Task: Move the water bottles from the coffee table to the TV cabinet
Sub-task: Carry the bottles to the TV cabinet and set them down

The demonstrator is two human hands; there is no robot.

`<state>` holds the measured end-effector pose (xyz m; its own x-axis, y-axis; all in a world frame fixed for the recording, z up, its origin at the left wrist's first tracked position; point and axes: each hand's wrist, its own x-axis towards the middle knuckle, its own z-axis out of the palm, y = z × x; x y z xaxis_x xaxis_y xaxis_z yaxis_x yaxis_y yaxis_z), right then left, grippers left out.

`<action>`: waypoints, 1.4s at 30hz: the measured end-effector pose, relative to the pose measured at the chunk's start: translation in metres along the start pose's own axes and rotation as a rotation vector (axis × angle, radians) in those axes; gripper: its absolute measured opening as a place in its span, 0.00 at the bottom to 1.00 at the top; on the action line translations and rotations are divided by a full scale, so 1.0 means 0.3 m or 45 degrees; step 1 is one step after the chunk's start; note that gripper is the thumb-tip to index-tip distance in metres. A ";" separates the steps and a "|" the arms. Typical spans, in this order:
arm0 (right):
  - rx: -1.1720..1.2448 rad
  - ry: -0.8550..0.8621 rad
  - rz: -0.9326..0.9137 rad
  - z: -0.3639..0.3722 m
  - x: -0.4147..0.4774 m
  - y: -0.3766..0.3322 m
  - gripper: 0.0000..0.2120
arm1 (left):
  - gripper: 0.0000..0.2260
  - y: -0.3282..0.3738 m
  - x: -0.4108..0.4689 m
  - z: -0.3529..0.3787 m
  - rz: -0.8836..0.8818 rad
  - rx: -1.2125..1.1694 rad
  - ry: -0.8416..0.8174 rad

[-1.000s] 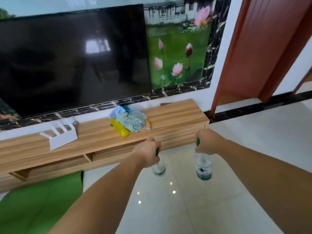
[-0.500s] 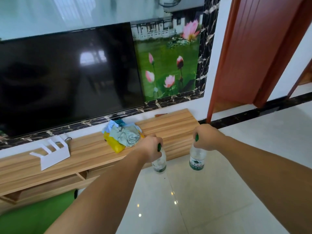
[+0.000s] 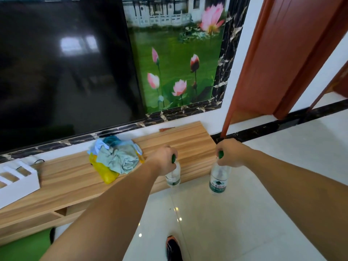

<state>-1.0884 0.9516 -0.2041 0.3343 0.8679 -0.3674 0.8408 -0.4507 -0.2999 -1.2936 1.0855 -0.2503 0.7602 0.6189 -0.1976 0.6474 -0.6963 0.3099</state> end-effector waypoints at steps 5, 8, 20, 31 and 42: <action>-0.054 0.006 0.032 -0.074 0.261 0.023 0.04 | 0.12 -0.101 0.246 -0.067 -0.013 -0.042 -0.004; -0.046 0.069 0.044 -0.133 0.373 0.048 0.05 | 0.12 -0.134 0.372 -0.114 -0.029 -0.005 -0.007; -0.118 -0.032 -0.071 -0.354 0.837 0.206 0.05 | 0.11 -0.088 0.818 -0.213 -0.116 -0.041 -0.004; -0.055 -0.075 -0.202 -0.470 1.308 0.438 0.08 | 0.16 -0.020 1.210 -0.192 -0.394 -0.039 -0.008; -0.002 0.060 -0.077 -0.397 1.650 0.560 0.11 | 0.19 -0.100 1.554 -0.086 -0.507 -0.173 0.034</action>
<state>-0.7311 1.3303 -0.3312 0.3023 0.9026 -0.3064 0.8609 -0.3965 -0.3187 -0.9599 1.4043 -0.3276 0.4493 0.8403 -0.3033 0.8759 -0.3475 0.3347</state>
